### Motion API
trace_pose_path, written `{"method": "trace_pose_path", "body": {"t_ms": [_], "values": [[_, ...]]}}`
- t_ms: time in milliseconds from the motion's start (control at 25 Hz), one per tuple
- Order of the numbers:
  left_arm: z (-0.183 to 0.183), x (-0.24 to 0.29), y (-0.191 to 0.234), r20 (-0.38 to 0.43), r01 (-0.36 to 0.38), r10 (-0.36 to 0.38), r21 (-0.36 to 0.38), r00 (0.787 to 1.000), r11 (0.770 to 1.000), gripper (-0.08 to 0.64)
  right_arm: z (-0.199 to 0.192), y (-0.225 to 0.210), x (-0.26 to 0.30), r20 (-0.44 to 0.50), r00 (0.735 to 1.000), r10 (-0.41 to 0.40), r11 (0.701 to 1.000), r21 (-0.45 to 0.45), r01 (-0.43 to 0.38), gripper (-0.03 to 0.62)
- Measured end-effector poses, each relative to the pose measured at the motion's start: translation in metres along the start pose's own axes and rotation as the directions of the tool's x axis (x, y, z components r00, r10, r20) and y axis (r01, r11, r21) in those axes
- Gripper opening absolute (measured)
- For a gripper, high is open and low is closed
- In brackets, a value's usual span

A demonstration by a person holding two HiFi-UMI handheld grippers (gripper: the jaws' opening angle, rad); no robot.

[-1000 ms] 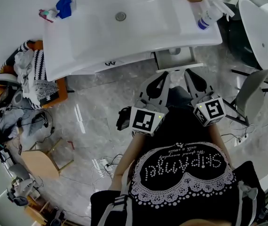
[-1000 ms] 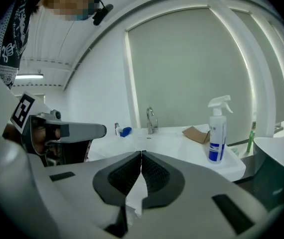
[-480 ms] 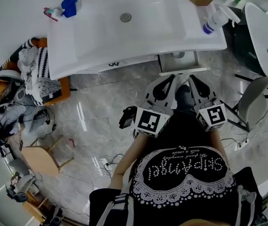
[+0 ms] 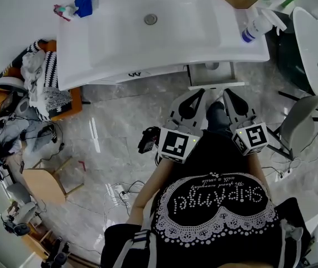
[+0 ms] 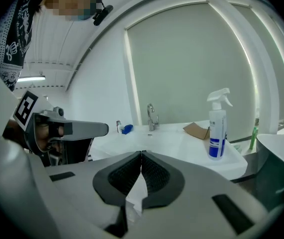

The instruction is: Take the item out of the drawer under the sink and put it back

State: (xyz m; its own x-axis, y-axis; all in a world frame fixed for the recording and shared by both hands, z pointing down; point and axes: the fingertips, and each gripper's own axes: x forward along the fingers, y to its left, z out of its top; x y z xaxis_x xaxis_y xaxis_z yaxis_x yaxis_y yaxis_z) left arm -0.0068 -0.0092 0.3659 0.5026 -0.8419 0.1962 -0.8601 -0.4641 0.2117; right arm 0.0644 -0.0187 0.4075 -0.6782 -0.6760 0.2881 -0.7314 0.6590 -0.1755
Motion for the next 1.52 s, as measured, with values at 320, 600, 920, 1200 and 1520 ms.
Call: {"method": "trace_pose_path", "body": {"t_ms": [320,600,920,1200,1520], "values": [[0.005,-0.014,0.021,0.043,-0.036,0.038,-0.064,0.998,0.997,0.005,0.002,0.015,0.011,-0.008,1.000,-0.006,0.999,-0.031,0.006,0.017],[-0.001,-0.015,0.030,0.002,-0.026,0.026,-0.048,1.000,0.999,0.005,-0.005,0.005,0.018,-0.047,0.997,-0.063,0.996,-0.061,0.060,0.017],[0.005,-0.014,0.040,0.033,-0.037,0.039,-0.053,0.999,0.998,0.005,-0.068,-0.031,0.053,-0.278,0.949,-0.150,0.936,-0.350,0.045,0.017],[0.008,-0.017,0.054,0.037,-0.090,0.093,-0.059,0.995,0.994,0.004,-0.128,-0.052,0.091,-0.444,0.885,-0.141,0.907,-0.415,-0.064,0.020],[0.006,-0.008,0.065,0.017,-0.136,0.137,-0.081,0.990,0.987,0.005,-0.184,-0.080,0.122,-0.596,0.790,-0.145,0.857,-0.475,-0.201,0.061]]}}
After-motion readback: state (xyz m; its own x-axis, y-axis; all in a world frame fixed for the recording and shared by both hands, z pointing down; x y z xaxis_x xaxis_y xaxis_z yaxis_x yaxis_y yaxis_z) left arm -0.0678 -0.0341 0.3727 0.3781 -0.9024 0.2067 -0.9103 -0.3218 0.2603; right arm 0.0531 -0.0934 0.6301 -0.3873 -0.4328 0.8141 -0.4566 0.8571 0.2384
